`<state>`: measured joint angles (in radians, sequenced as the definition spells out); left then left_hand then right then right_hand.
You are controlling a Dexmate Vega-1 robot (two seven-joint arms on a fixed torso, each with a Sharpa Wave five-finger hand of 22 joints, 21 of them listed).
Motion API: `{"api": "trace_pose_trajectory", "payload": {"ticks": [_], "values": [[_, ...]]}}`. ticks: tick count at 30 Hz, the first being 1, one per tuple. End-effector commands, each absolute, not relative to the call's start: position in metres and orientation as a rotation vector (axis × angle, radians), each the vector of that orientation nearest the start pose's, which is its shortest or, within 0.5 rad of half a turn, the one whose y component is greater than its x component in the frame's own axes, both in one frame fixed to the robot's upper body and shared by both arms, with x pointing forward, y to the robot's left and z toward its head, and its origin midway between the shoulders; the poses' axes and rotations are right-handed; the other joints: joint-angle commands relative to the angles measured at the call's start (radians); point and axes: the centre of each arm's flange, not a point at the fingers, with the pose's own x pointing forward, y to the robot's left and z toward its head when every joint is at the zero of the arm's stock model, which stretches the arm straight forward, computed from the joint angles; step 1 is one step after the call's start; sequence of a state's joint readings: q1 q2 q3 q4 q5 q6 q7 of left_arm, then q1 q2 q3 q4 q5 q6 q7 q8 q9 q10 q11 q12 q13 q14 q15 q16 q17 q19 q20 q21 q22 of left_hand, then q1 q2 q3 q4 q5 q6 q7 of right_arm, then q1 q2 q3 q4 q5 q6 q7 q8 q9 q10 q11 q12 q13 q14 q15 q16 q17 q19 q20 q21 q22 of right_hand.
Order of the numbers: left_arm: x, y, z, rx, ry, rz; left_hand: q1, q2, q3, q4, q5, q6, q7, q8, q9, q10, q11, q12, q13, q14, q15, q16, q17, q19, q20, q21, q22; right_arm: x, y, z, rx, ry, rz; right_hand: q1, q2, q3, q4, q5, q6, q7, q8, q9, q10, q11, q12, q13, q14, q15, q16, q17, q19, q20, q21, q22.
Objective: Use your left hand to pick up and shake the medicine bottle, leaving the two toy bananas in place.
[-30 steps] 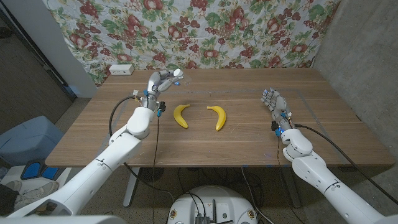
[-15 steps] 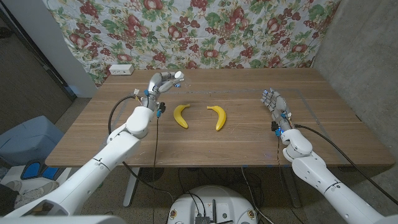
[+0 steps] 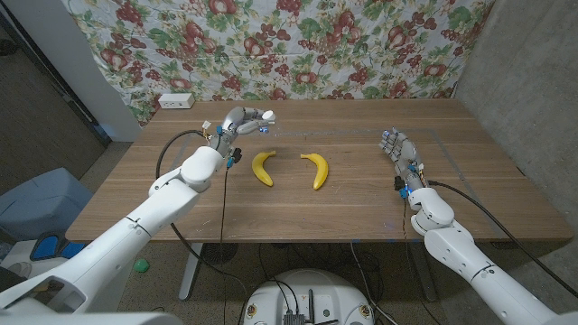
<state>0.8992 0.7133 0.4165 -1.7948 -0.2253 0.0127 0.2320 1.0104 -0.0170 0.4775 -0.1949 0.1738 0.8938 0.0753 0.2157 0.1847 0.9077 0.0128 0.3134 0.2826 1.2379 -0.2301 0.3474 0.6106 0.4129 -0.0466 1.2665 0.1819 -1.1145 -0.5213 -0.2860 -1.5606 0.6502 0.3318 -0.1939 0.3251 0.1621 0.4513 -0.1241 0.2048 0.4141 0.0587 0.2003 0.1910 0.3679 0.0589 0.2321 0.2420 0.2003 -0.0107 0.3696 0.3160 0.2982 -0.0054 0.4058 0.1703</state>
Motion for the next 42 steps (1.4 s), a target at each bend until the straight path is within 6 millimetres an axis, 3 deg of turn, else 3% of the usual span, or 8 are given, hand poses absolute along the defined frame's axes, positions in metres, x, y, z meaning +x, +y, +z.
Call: {"api": "trace_pose_trajectory", "payload": {"ticks": [1,27,42], "values": [[0.584,0.232,0.041,0.641,-0.674,-0.135,0.129,0.128,0.03,0.018,0.004,0.155,-0.06,0.007,0.09,0.287,-0.19,-0.006,0.228,-0.003,-0.007,-0.008,-0.007,-0.005,-0.128,0.006,0.001,0.593,-0.296,-0.084,0.179,-0.603,0.053,-0.003,0.003,-0.001,0.0,0.003,0.0,0.003,0.001,0.003,0.004,0.001,0.001,0.0,0.011,0.0,-0.002,0.001,0.01,-0.001,-0.003,0.004],[0.595,0.211,0.029,0.782,-0.723,-0.163,0.14,0.122,0.027,0.017,0.0,0.161,-0.06,-0.002,0.079,0.291,-0.194,-0.027,0.195,0.009,-0.007,-0.032,-0.051,-0.006,-0.13,0.015,0.001,0.595,-0.298,-0.088,0.188,-0.598,0.052,-0.009,0.001,-0.004,0.003,0.002,-0.001,0.005,0.0,0.003,0.005,0.003,0.001,-0.001,0.012,0.001,-0.004,0.002,0.013,0.0,-0.01,0.004],[0.611,0.209,0.014,0.735,-0.717,-0.177,0.142,0.121,0.025,0.019,0.0,0.159,-0.06,-0.007,0.074,0.292,-0.2,-0.035,0.183,0.017,-0.007,-0.039,-0.066,-0.009,-0.129,0.016,0.0,0.596,-0.298,-0.088,0.186,-0.595,0.051,-0.012,0.001,-0.005,0.004,0.002,-0.001,0.005,0.0,0.003,0.005,0.003,0.0,-0.001,0.013,0.001,-0.005,0.002,0.015,0.0,-0.015,0.004]]}}
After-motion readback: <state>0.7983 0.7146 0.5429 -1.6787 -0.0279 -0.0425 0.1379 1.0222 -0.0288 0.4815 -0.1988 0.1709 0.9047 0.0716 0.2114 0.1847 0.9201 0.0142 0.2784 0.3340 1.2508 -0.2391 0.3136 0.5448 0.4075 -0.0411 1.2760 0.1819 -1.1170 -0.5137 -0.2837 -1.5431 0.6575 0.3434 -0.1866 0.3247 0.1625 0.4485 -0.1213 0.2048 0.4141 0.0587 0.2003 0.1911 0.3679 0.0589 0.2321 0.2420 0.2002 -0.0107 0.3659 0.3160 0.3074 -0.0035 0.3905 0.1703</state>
